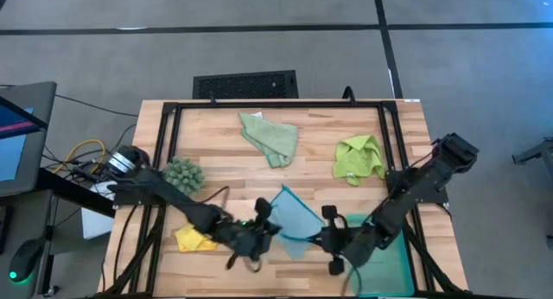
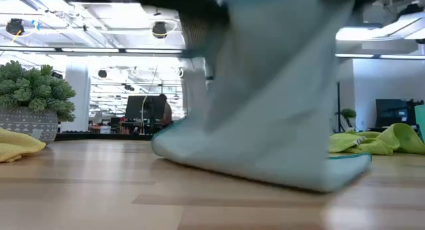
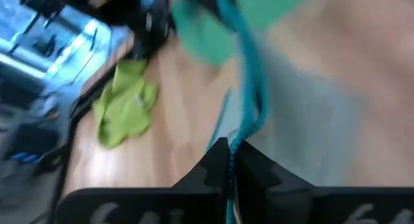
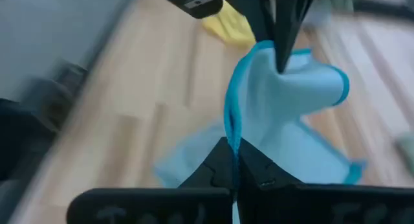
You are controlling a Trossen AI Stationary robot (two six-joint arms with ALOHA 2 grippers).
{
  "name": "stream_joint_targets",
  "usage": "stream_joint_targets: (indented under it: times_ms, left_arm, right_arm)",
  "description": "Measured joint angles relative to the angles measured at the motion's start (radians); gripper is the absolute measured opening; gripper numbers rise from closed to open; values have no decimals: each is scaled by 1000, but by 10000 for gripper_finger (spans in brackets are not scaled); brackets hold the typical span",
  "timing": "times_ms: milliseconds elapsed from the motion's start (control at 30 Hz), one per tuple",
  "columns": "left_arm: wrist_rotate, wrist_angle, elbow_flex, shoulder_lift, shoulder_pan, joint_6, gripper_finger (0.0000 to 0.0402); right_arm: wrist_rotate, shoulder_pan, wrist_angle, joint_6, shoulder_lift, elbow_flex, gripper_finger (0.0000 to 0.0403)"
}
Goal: Fold microfiber towels
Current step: Fold the blue microfiber cloth
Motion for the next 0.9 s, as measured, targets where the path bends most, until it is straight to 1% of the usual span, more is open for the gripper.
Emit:
stream_joint_targets:
  times_ms: [133,233,300,400,500,600,700,767,800,900]
  left_arm:
    - [48,-5,46,-68,-64,-133,5]
    - [81,-26,107,-93,-99,-154,2]
    - [94,-70,166,-97,-114,-157,2]
    - [93,-204,264,-95,-118,-191,2]
    - [88,-344,336,-93,-88,-237,1]
    - [88,-509,398,-92,-24,-275,1]
    - [75,-646,430,-93,58,-293,1]
    - [19,-728,445,-92,122,-255,1]
    - [-34,-761,457,-92,150,-221,1]
    - [-243,-814,505,-92,219,-82,1]
  right_arm:
    - [-2,63,-4,-103,-49,85,19]
    - [-6,105,-15,-158,-89,145,17]
    - [-6,124,-38,-168,-114,176,18]
    - [-6,132,-72,-169,-149,204,22]
    - [-6,116,-168,-130,-190,213,21]
    - [1,59,-322,-48,-240,216,16]
    - [78,-22,-450,0,-265,216,14]
    - [181,-88,-487,-5,-270,216,14]
    - [241,-120,-486,-25,-272,216,14]
    - [400,-196,-463,-144,-284,226,14]
